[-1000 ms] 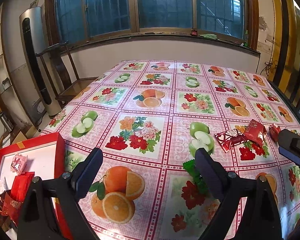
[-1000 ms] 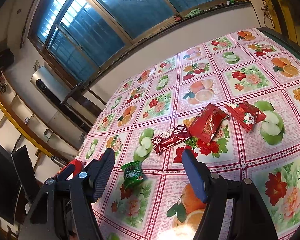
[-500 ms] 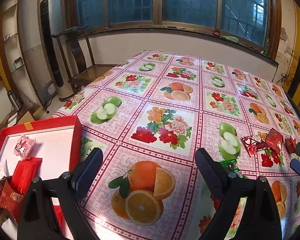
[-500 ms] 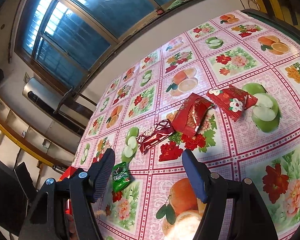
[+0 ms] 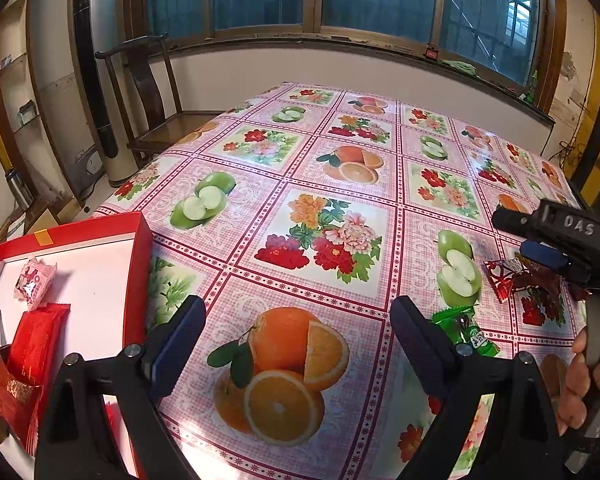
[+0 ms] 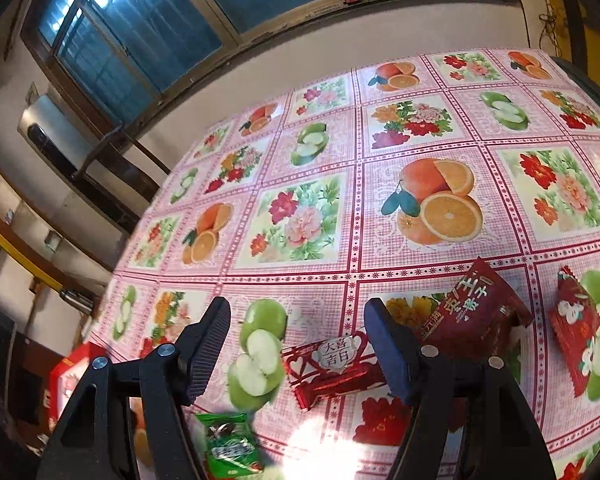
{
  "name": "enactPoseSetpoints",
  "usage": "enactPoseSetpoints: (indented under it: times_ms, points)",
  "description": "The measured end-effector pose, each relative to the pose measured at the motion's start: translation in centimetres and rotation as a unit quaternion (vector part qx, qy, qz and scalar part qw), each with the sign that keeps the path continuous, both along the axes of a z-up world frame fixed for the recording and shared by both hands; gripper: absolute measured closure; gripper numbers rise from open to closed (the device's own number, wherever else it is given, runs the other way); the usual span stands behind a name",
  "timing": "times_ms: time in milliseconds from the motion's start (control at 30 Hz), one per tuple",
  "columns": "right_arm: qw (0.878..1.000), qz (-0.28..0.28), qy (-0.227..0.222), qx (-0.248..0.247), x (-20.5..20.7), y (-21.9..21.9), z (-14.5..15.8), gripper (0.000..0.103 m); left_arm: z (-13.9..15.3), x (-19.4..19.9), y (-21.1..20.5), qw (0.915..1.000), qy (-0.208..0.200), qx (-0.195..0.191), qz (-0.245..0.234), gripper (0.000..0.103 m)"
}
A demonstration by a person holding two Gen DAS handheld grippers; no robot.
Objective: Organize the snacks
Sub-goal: 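Grasp the red packet with white print with the right tool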
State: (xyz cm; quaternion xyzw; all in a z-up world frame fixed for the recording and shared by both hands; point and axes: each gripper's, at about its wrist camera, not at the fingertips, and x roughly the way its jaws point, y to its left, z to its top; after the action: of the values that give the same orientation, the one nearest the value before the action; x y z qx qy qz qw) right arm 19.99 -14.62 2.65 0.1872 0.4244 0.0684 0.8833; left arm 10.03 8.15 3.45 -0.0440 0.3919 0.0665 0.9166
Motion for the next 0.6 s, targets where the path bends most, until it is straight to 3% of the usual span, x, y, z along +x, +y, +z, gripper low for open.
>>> enactPoseSetpoints:
  times_ms: [67,233,333,433,500,567,600]
  points:
    - [1.000,0.000,0.013,-0.024,0.4,0.3,-0.8,0.044,0.1,-0.1,0.1,1.0000,-0.003,-0.004,0.001,0.010]
    - [0.996,0.031,0.046,-0.067,-1.9,1.3,-1.0,0.045,0.0,0.0,0.3,1.0000,-0.001,-0.007,0.003,0.010]
    - [0.987,0.077,0.077,-0.114,-5.3,3.1,-0.7,0.045,0.1,0.0,0.4,1.0000,-0.004,-0.004,0.006,0.010]
    - [0.980,0.127,0.095,-0.117,-8.4,4.2,-0.8,0.045,0.2,-0.1,0.5,0.9999,-0.007,-0.005,0.008,0.010]
    - [0.983,0.137,0.071,-0.101,-10.0,3.8,0.3,0.045,0.2,-0.1,0.5,0.9999,-0.006,-0.002,0.009,0.010]
    - [0.985,0.124,0.042,-0.116,-10.5,3.3,1.3,0.045,0.1,0.0,0.4,1.0000,-0.004,-0.001,0.007,0.010]
    - [0.983,0.129,0.049,-0.117,-10.5,3.3,1.2,0.045,0.1,-0.1,0.4,1.0000,-0.005,0.000,0.006,0.010]
